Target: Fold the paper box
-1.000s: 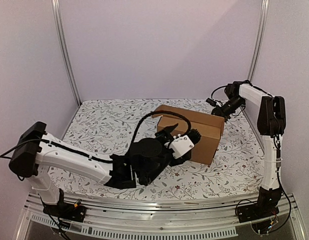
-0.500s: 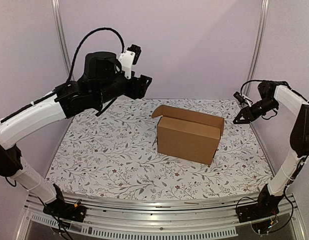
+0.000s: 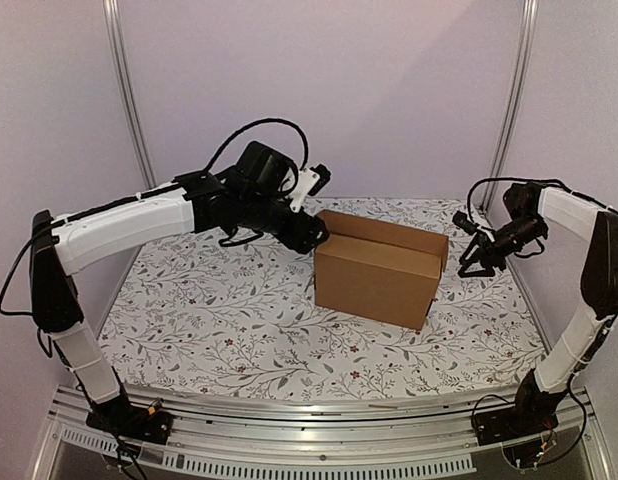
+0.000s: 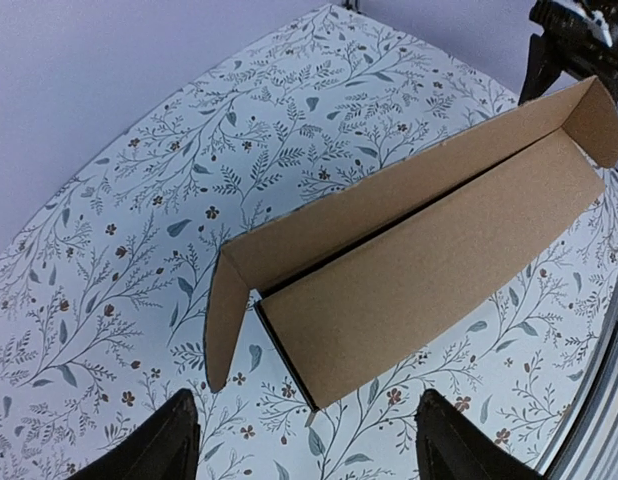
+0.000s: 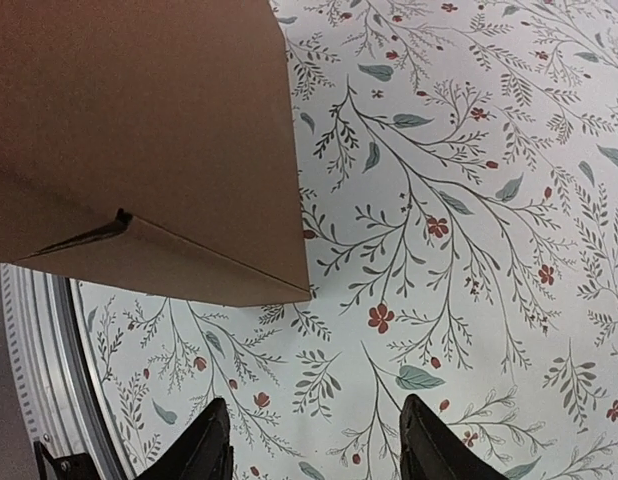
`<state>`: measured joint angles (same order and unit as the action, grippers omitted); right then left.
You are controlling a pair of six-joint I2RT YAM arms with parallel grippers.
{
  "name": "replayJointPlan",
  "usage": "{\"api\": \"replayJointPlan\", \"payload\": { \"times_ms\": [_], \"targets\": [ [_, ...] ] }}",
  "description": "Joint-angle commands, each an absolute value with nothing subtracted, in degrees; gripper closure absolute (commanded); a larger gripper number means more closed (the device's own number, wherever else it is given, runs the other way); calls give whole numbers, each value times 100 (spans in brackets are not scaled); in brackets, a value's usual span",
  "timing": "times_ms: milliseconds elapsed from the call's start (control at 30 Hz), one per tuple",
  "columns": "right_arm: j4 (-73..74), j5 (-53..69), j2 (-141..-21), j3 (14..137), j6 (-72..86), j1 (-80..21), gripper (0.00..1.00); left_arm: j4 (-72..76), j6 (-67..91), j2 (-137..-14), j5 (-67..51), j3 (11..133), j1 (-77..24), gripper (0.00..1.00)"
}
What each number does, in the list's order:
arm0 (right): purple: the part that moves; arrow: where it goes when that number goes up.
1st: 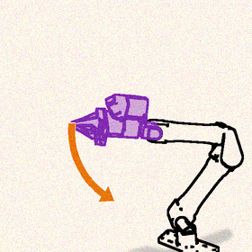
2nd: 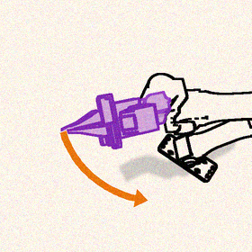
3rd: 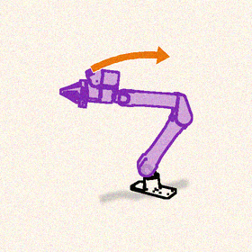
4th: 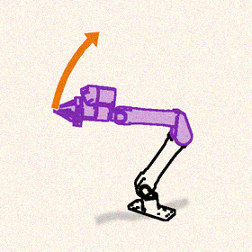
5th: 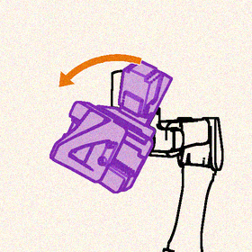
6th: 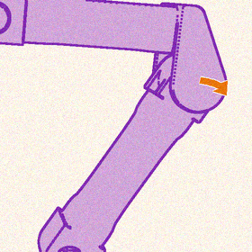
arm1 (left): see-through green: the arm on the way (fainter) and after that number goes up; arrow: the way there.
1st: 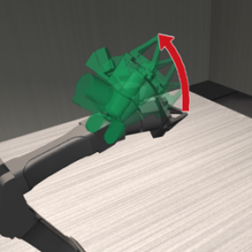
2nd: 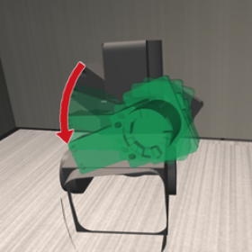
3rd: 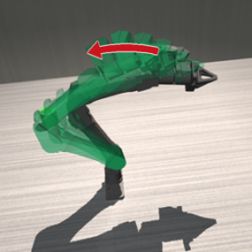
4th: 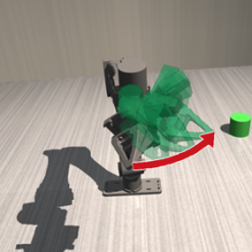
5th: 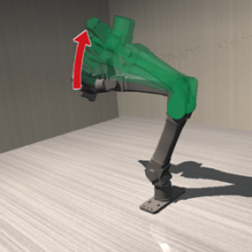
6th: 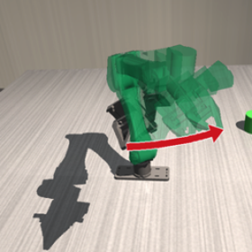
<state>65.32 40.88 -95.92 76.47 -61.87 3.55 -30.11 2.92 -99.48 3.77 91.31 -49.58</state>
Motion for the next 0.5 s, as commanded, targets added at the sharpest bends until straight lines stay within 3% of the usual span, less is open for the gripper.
{"api": "replayJointPlan", "payload": {
  "times_ms": [0,467],
  "targets": [
    [6041,3878,-9809,7422,-7003,46,44,-3023,105,-10032,46,9343,-4720,25],
    [6006,4498,-9850,6944,-7263,-873,45,-2720,-241,-9554,-420,8759,-4306,26]
  ]
}}
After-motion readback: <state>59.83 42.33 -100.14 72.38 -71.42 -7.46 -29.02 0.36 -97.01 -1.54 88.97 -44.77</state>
